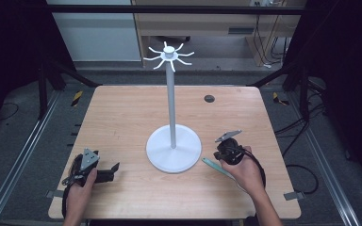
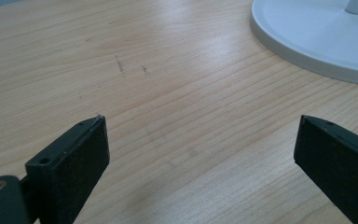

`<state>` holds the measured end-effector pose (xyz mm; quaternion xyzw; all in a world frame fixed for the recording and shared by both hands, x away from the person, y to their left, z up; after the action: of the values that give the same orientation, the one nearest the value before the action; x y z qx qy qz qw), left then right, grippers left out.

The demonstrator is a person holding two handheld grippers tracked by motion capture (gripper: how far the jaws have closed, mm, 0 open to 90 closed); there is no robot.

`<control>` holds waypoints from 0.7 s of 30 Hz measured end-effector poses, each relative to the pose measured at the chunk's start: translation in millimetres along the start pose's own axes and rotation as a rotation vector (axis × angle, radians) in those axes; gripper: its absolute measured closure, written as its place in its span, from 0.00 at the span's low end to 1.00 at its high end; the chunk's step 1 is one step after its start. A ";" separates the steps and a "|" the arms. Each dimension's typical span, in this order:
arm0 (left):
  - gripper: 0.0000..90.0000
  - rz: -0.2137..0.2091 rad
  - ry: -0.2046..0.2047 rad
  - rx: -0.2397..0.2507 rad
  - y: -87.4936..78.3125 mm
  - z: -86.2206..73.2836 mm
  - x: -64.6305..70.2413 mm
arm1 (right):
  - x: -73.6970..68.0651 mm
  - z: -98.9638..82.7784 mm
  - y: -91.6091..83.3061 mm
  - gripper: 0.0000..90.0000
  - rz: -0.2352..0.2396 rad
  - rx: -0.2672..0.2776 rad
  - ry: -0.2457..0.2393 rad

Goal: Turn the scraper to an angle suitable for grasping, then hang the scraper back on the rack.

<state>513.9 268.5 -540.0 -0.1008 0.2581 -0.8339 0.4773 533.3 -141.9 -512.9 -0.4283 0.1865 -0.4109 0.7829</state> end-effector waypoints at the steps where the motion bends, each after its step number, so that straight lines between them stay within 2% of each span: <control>1: 0.03 0.000 0.012 -0.003 1.2 0.9 1.4 | -0.7 0.9 -0.9 0.98 -0.001 -0.005 -0.002; 4: 0.03 -0.010 0.022 -0.012 3.3 0.3 5.1 | -1.0 4.5 -4.8 0.90 0.010 -0.007 -0.015; 5: 0.03 -0.010 0.026 -0.014 3.8 0.5 5.9 | -0.6 6.1 -5.2 0.79 0.010 -0.013 -0.014; 6: 0.03 -0.012 0.026 -0.015 4.1 0.4 6.7 | -0.3 6.1 -5.1 0.75 0.018 -0.020 -0.005; 7: 0.03 -0.014 0.028 -0.016 4.2 0.2 7.3 | -0.3 6.1 -5.1 0.75 0.018 -0.020 -0.005; 9: 0.03 -0.013 0.028 -0.013 3.3 1.0 7.5 | 0.8 8.1 -5.4 0.65 0.017 -0.037 -0.012; 14: 0.03 -0.006 0.016 -0.006 2.1 0.9 5.0 | -2.8 8.4 -1.0 0.58 0.036 -0.052 -0.022; 15: 0.03 -0.005 0.013 -0.005 1.6 0.7 4.6 | -4.7 6.3 2.9 0.55 0.035 -0.075 -0.022; 16: 0.03 -0.005 0.016 -0.003 0.8 1.1 4.3 | -4.6 6.1 4.6 0.55 0.030 -0.077 -0.037; 21: 0.03 -0.001 0.011 0.002 -0.2 1.5 2.1 | -8.5 5.1 8.4 0.52 0.034 -0.101 -0.049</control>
<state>513.3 266.3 -538.7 -0.0960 0.2597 -0.8349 0.4757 535.6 -130.0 -517.4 -0.4738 0.1950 -0.3773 0.7715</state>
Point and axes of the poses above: each handheld gripper's, and its own axes: y roughly forward along the jaws, z roughly out of its top, x roughly to its right, the point moved 8 cm from there along y, roughly forward along the jaws, and after that the axes turned 3 degrees about -z, right-handed, at the moved point
